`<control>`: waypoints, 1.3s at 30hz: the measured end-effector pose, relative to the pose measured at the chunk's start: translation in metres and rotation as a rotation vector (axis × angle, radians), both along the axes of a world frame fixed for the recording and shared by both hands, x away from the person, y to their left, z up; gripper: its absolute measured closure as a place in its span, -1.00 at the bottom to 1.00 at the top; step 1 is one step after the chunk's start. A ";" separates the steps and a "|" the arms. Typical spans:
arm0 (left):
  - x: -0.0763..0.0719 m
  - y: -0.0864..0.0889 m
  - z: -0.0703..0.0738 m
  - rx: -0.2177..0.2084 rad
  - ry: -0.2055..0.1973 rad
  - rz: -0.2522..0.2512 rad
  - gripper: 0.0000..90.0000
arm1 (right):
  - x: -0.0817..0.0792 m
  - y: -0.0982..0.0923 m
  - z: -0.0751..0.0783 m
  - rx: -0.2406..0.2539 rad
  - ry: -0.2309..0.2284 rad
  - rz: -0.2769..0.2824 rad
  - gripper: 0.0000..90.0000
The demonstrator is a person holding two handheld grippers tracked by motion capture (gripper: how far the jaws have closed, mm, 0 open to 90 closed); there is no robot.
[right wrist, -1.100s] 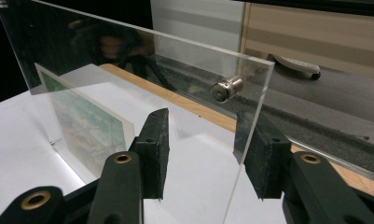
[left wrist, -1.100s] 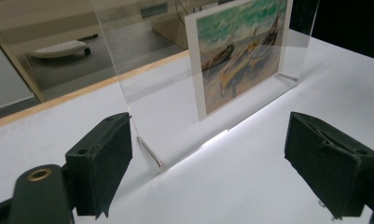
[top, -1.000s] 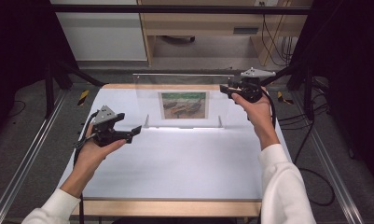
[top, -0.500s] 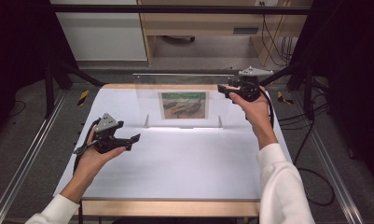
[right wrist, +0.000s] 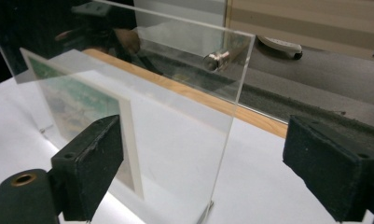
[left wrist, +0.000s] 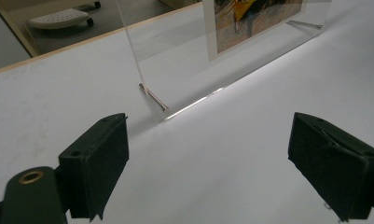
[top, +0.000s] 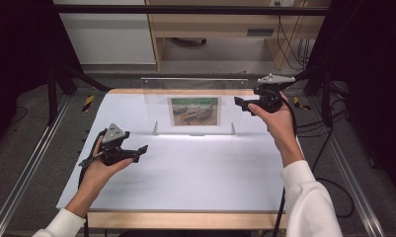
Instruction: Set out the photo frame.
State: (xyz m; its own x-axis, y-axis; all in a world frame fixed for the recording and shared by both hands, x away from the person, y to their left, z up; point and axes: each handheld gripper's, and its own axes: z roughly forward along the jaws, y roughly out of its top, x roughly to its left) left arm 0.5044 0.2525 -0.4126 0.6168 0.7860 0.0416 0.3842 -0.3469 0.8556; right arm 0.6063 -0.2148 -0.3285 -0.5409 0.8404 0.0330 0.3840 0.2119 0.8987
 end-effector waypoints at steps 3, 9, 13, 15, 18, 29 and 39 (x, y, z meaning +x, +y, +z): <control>-0.001 -0.005 0.000 0.015 0.002 -0.009 -0.74 | -0.011 -0.004 0.004 -0.006 0.003 -0.011 -0.83; -0.006 -0.011 -0.001 0.043 0.005 -0.005 -0.77 | -0.033 -0.007 0.007 -0.003 0.003 -0.030 -0.85; -0.012 -0.014 -0.005 0.073 0.008 -0.020 -0.80 | -0.047 -0.009 0.004 -0.002 0.003 -0.043 -0.87; -0.017 -0.015 -0.007 0.087 0.007 -0.032 -0.84 | -0.061 -0.014 -0.002 0.008 0.003 -0.060 -0.87; -0.023 -0.013 -0.009 0.097 0.009 -0.037 -0.84 | -0.078 -0.018 -0.013 0.000 0.005 -0.078 -0.86; -0.041 0.006 -0.032 0.173 0.038 -0.018 -0.85 | -0.128 -0.028 -0.096 -0.038 0.110 -0.101 -0.84; -0.050 0.032 -0.041 0.276 -0.018 0.096 -0.85 | -0.152 -0.034 -0.139 -0.138 0.186 -0.124 -0.85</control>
